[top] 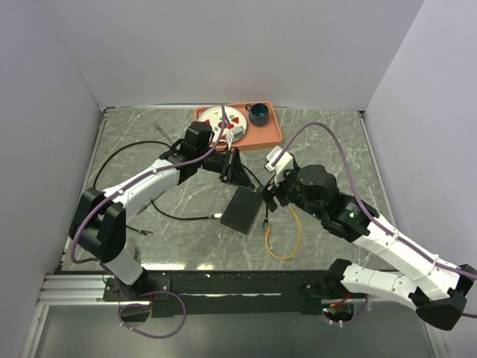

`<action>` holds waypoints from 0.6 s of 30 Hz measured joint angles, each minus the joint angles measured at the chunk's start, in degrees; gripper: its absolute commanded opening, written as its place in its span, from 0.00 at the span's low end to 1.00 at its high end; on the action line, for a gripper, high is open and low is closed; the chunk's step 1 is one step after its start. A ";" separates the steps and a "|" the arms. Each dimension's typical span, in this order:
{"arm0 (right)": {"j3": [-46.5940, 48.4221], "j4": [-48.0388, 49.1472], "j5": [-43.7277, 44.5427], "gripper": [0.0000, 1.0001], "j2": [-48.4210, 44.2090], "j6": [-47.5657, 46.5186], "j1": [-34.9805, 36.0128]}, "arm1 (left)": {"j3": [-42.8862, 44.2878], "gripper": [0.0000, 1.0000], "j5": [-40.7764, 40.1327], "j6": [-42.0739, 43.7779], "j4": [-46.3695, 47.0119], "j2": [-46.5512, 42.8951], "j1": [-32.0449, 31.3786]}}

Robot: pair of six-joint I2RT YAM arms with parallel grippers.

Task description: Insert the plug into the switch port

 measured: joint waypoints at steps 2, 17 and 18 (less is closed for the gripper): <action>0.00 -0.02 -1.46 0.78 0.28 -0.28 0.00 | 0.00 0.01 0.55 -0.55 0.28 0.66 0.00; 0.39 -3.74 -9.44 0.59 5.35 -2.54 0.00 | 0.00 0.01 1.40 -0.83 -0.66 1.92 0.04; 0.39 -3.89 -9.33 0.59 5.75 -2.56 0.00 | 0.00 0.01 1.40 -0.83 -0.66 1.92 0.07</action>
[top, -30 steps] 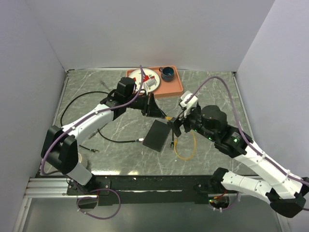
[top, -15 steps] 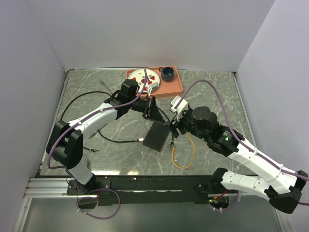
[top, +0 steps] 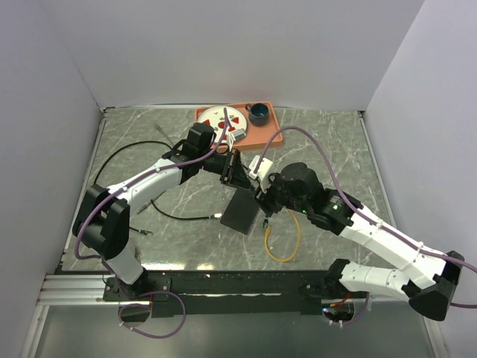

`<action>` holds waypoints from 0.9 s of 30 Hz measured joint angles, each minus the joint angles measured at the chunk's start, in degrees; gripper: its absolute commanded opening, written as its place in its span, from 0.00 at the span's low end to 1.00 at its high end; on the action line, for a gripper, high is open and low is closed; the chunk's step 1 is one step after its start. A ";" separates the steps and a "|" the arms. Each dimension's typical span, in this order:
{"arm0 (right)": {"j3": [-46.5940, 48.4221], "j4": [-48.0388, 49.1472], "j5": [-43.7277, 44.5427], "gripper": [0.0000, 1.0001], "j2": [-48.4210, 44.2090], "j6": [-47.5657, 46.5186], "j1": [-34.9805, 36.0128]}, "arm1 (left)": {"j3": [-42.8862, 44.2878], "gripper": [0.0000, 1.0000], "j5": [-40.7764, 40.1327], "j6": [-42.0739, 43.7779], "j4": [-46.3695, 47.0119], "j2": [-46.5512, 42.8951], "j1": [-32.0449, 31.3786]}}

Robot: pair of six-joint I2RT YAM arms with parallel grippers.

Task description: Insert the plug into the switch port

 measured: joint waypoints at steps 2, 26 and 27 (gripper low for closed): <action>0.00 -0.04 0.31 0.58 0.63 0.02 0.00 | 0.00 0.01 0.00 0.02 0.00 0.00 -0.02; 0.42 -1.11 3.04 0.00 3.58 0.04 0.37 | 0.00 0.01 -0.02 0.31 -1.22 0.00 0.15; 0.42 -1.11 3.04 0.00 3.58 0.04 0.37 | 0.00 0.01 -0.02 0.33 -1.22 0.00 0.15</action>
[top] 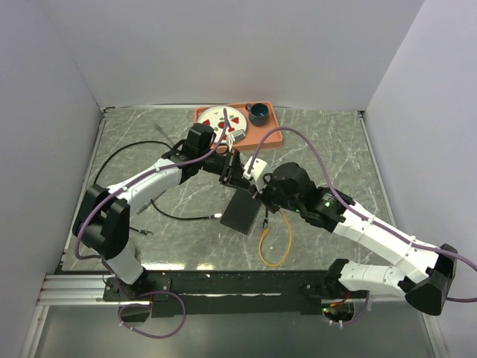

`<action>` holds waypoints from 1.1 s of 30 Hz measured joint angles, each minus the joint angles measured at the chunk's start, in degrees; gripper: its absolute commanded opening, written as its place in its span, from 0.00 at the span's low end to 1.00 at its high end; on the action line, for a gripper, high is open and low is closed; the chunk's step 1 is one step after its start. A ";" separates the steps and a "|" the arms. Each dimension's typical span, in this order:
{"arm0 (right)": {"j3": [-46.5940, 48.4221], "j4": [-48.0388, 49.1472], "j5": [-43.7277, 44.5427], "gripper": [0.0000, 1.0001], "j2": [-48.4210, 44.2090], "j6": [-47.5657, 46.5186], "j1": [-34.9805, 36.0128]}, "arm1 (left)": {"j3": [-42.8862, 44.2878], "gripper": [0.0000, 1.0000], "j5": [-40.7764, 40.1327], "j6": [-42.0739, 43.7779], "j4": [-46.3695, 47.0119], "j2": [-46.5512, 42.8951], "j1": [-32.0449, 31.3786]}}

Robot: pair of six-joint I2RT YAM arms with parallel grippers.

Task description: Insert the plug into the switch port

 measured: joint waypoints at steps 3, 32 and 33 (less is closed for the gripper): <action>0.02 -0.02 0.00 0.00 0.11 0.00 0.00 | 0.00 0.18 0.00 0.26 -0.04 0.00 0.00; -6.51 2.19 -3.96 0.00 0.07 7.63 -0.02 | -9.05 0.97 -41.46 6.12 -2.64 -15.15 10.71; -7.43 2.69 -4.59 0.00 0.24 8.59 -0.02 | -9.60 0.97 -43.32 6.71 -2.78 -15.50 10.71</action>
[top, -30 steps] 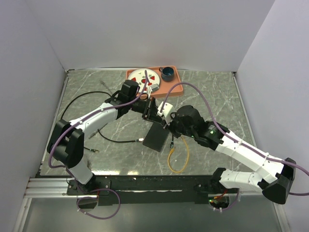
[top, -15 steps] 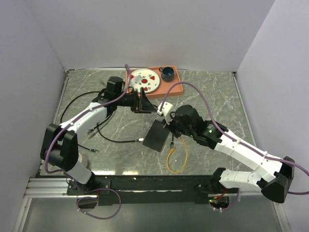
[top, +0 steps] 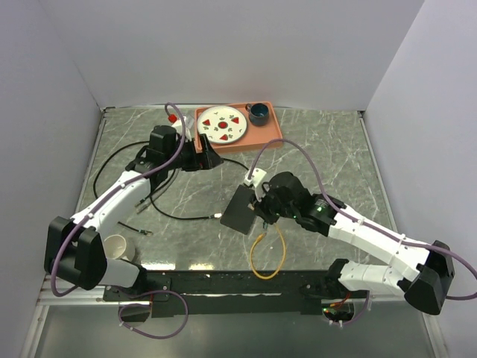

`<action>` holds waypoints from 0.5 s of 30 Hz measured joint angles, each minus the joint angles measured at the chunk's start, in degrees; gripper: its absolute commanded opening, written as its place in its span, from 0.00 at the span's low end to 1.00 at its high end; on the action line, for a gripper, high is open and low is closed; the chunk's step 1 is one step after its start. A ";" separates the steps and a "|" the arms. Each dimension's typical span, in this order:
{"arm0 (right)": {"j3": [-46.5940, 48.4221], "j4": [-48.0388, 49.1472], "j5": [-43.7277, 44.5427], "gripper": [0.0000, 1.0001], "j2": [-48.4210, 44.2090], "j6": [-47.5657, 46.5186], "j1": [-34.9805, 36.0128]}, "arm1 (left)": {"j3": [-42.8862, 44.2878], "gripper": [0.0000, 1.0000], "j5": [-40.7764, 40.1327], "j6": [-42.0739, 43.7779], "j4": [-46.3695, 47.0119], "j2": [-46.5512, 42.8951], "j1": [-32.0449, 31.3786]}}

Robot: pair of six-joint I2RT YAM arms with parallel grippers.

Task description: Insert the plug into the switch port

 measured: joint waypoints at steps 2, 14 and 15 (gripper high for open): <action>-1.36 0.85 -0.85 0.00 0.37 1.25 0.00 | -0.74 0.97 -2.03 0.44 -0.04 -0.04 0.00; -4.92 4.68 -5.25 0.00 5.22 7.91 0.00 | -6.47 0.97 -3.65 0.59 2.16 3.91 -0.13; -5.51 5.05 -5.55 0.00 5.53 8.35 0.00 | -6.64 0.97 -3.58 0.59 2.32 4.44 -0.15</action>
